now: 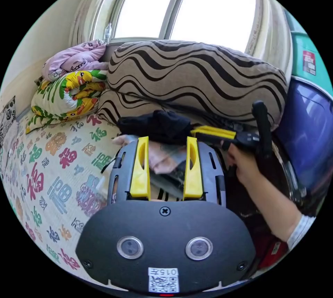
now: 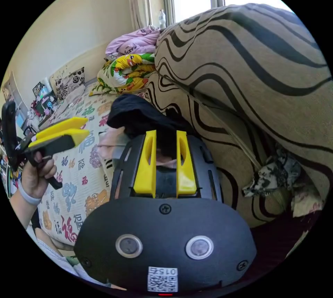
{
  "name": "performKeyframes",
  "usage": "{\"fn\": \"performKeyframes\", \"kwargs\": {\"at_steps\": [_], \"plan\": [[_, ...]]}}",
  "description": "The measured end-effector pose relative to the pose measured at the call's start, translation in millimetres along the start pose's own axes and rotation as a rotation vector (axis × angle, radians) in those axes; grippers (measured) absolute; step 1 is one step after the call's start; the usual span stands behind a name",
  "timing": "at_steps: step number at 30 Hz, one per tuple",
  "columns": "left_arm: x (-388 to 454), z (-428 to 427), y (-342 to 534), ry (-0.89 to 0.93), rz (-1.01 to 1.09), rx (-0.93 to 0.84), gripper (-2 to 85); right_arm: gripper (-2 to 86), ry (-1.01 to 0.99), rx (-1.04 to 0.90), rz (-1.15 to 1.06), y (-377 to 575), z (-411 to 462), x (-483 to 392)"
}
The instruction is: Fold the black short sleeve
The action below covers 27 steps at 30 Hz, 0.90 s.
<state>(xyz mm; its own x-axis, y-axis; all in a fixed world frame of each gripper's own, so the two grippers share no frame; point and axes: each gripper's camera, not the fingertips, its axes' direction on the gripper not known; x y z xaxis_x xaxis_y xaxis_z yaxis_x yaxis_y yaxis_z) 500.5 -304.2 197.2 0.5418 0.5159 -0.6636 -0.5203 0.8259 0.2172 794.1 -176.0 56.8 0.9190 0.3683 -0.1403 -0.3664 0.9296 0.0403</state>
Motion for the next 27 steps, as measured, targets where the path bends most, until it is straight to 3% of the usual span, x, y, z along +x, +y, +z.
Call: {"fn": "performKeyframes", "kwargs": {"at_steps": [3,5,9,14,18,22,27], "plan": [[7.4,39.3,-23.3,0.008,-0.063,-0.024,12.5,6.7,-0.133,-0.001,0.067,-1.9,8.5,21.6],[9.0,53.7,-31.5,0.041,-0.081,-0.083,5.8,5.0,-0.173,0.019,0.114,-2.0,4.1,31.8],[9.6,20.2,-29.0,0.048,-0.045,-0.012,1.2,2.7,-0.153,0.115,0.09,1.0,-28.8,25.0],[1.6,-107.1,-11.7,-0.015,0.117,0.238,-0.2,1.7,-0.159,0.304,-0.093,-4.6,-105.6,-33.8],[-17.1,-225.1,4.7,0.032,0.096,0.403,-0.4,1.8,-0.253,0.436,-0.304,-17.2,-205.4,-108.3],[-18.5,-360.6,60.3,-0.013,0.16,0.494,-0.4,2.2,-0.394,0.426,-0.486,-9.4,-267.9,-175.7],[-41.4,-471.3,159.0,-0.115,0.114,0.44,-0.4,2.7,-0.613,0.251,-0.704,31.3,-283.7,-282.0]]}}
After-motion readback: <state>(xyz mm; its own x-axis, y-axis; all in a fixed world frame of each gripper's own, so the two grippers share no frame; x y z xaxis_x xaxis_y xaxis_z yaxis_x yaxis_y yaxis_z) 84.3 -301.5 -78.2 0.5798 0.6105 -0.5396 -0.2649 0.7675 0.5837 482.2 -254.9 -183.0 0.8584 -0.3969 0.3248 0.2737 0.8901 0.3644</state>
